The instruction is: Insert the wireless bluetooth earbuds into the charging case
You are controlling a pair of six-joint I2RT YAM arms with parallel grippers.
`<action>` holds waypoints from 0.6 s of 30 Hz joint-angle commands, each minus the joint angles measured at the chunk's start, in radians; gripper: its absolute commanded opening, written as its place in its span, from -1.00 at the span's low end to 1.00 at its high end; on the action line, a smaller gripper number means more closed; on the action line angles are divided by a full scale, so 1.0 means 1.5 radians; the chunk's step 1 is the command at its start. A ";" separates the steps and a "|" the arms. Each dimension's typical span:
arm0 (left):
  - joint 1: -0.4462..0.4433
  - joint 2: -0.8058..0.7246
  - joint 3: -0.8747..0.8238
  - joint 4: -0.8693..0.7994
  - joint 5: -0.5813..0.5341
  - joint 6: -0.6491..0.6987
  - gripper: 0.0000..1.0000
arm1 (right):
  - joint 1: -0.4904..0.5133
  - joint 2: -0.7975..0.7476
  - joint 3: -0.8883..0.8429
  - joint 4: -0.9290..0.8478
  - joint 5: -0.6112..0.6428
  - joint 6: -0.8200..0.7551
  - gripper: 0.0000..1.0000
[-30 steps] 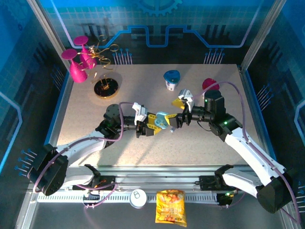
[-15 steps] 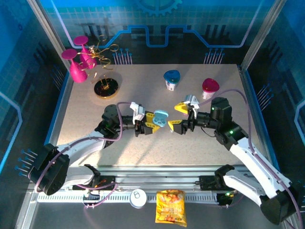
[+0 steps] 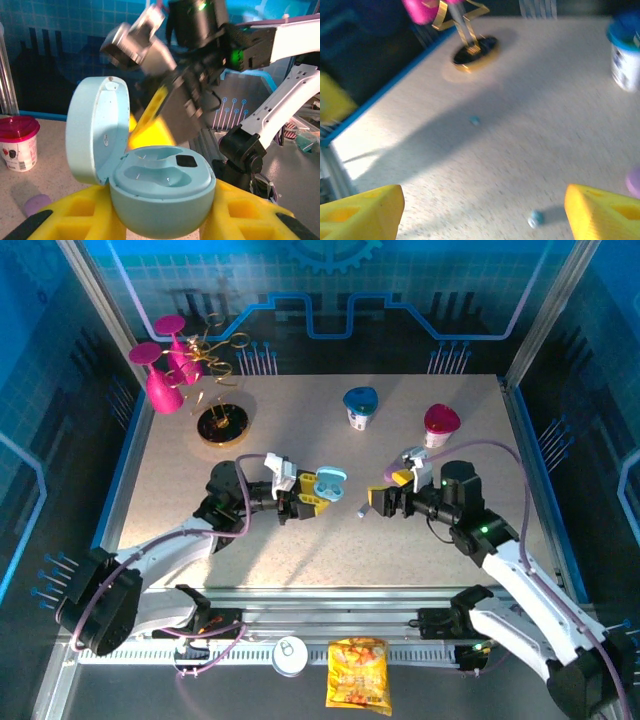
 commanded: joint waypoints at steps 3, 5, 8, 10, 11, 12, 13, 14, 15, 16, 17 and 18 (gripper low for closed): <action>0.004 -0.024 -0.004 0.007 0.001 -0.003 -0.32 | -0.007 0.106 -0.013 -0.037 0.077 0.076 0.62; 0.004 -0.025 -0.003 0.007 0.002 -0.004 -0.31 | -0.003 0.160 -0.013 -0.010 0.049 0.093 0.54; 0.004 -0.027 -0.005 0.005 0.003 -0.005 -0.31 | 0.009 0.237 -0.006 0.027 0.026 0.111 0.43; 0.004 -0.030 -0.006 0.004 0.004 -0.005 -0.31 | 0.018 0.284 0.004 0.038 0.022 0.116 0.37; 0.004 -0.033 -0.007 0.001 0.004 -0.004 -0.31 | 0.022 0.305 0.010 0.042 0.020 0.117 0.31; 0.004 -0.034 -0.007 -0.001 0.004 -0.003 -0.31 | 0.025 0.324 0.016 0.045 0.018 0.117 0.28; 0.004 -0.037 -0.007 -0.005 0.004 -0.002 -0.31 | 0.030 0.342 0.022 0.047 0.014 0.118 0.24; 0.004 -0.039 -0.006 -0.010 0.003 0.001 -0.31 | 0.034 0.359 0.028 0.052 0.010 0.119 0.21; 0.004 -0.040 -0.006 -0.015 0.003 0.003 -0.32 | 0.038 0.373 0.029 0.056 0.009 0.120 0.18; 0.004 -0.041 -0.005 -0.017 0.002 0.005 -0.31 | 0.040 0.388 0.031 0.063 0.006 0.120 0.13; 0.004 -0.041 -0.005 -0.018 0.002 0.005 -0.31 | 0.042 0.400 0.032 0.071 0.004 0.122 0.10; 0.004 -0.041 -0.005 -0.018 0.002 0.007 -0.31 | 0.043 0.410 0.032 0.078 0.002 0.122 0.06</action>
